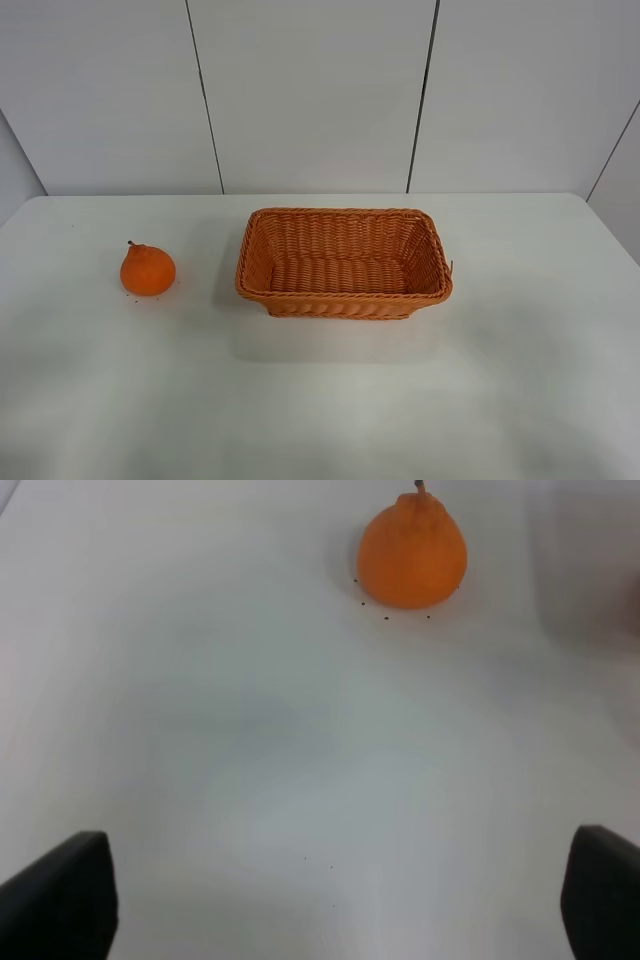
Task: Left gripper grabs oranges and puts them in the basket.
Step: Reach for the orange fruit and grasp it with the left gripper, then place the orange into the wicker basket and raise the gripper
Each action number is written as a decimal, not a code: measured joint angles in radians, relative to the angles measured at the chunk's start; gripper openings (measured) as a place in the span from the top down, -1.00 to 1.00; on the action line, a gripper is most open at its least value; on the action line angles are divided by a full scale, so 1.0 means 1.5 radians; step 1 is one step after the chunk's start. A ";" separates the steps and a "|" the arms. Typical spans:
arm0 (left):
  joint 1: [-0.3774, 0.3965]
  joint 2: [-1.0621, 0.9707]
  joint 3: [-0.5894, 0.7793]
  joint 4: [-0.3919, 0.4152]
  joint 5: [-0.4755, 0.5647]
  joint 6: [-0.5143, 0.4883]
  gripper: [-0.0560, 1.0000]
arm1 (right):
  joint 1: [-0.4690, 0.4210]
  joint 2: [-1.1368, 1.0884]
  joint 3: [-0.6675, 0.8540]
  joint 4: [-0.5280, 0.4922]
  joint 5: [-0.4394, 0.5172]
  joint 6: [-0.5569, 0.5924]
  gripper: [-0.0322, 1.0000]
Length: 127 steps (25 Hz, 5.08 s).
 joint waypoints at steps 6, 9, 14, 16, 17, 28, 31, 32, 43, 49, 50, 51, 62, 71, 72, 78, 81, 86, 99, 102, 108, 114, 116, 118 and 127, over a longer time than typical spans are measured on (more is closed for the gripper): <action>0.000 0.000 0.000 0.000 0.000 0.000 -0.98 | 0.000 0.000 0.000 0.000 0.000 0.000 -0.41; 0.000 0.000 0.000 0.000 0.000 0.000 -0.98 | 0.000 0.000 0.000 0.000 0.000 0.000 -0.41; 0.000 0.000 0.000 0.001 0.000 0.000 -0.98 | 0.000 0.000 0.000 0.000 0.000 0.000 -0.41; 0.000 0.000 0.000 0.010 0.000 0.000 -0.98 | 0.000 0.000 0.000 0.000 0.000 0.000 -0.41; 0.000 0.000 0.000 0.016 -0.003 0.000 -0.98 | 0.000 0.000 0.000 0.000 0.000 0.000 -0.41; 0.000 0.178 -0.053 0.048 -0.208 0.030 -0.90 | 0.000 0.000 0.000 0.000 0.000 0.000 -0.41; 0.000 0.362 -0.094 0.050 -0.263 0.036 -0.90 | 0.000 0.000 0.000 0.000 0.000 0.000 -0.41; 0.000 0.413 -0.106 0.050 -0.276 0.041 -0.90 | 0.000 0.000 0.000 0.000 0.000 0.000 -0.41; 0.000 0.866 -0.263 0.050 -0.331 0.091 -0.90 | 0.000 0.000 0.000 0.000 0.000 0.000 -0.41; 0.000 1.054 -0.350 0.000 -0.339 0.128 -0.89 | 0.000 0.000 0.000 0.000 0.000 0.000 -0.41; 0.000 1.079 -0.366 -0.023 -0.339 0.147 -0.89 | 0.000 0.000 0.000 0.000 0.000 0.000 -0.41; 0.000 1.101 -0.379 -0.046 -0.340 0.170 -0.89 | 0.000 0.000 0.000 0.000 0.000 0.000 -0.41; 0.000 1.247 -0.523 -0.164 -0.334 0.280 -0.89 | 0.000 0.000 0.000 0.000 0.000 0.000 -0.41; 0.000 1.342 -0.531 -0.154 -0.342 0.282 -0.89 | 0.000 0.000 0.000 0.000 0.000 0.000 -0.41; 0.000 1.348 -0.531 -0.154 -0.343 0.283 -0.89 | 0.000 0.000 0.000 0.000 0.000 0.000 -0.41; 0.000 1.363 -0.531 -0.154 -0.378 0.292 -0.89 | 0.000 0.000 0.000 0.000 0.000 0.000 -0.41; 0.000 1.373 -0.531 -0.154 -0.384 0.293 -0.89 | 0.000 0.000 0.000 0.000 0.000 0.000 -0.41; 0.000 1.384 -0.531 -0.154 -0.387 0.294 -0.73 | 0.000 0.000 0.000 0.000 0.000 0.000 -0.41; 0.000 1.384 -0.536 -0.156 -0.387 0.295 0.48 | 0.000 0.000 0.000 0.000 0.000 0.000 -0.41; 0.000 1.383 -0.536 -0.156 -0.372 0.293 0.48 | 0.000 0.000 0.000 0.000 0.000 0.000 -0.41; 0.000 1.353 -0.536 -0.164 -0.350 0.293 0.48 | 0.000 0.000 0.000 0.000 0.000 0.000 -0.41; 0.000 1.280 -0.535 -0.205 -0.320 0.293 0.48 | 0.000 0.000 0.000 0.000 0.000 0.000 -0.41; -0.001 1.241 -0.535 -0.215 -0.310 0.293 0.48 | 0.000 0.000 0.000 0.000 0.000 0.000 -0.41; -0.002 1.206 -0.535 -0.219 -0.295 0.293 0.48 | 0.000 0.000 0.000 0.000 0.000 0.000 -0.41; -0.068 1.122 -0.543 -0.218 -0.239 0.293 0.48 | 0.000 0.000 0.000 0.000 0.000 0.000 -0.41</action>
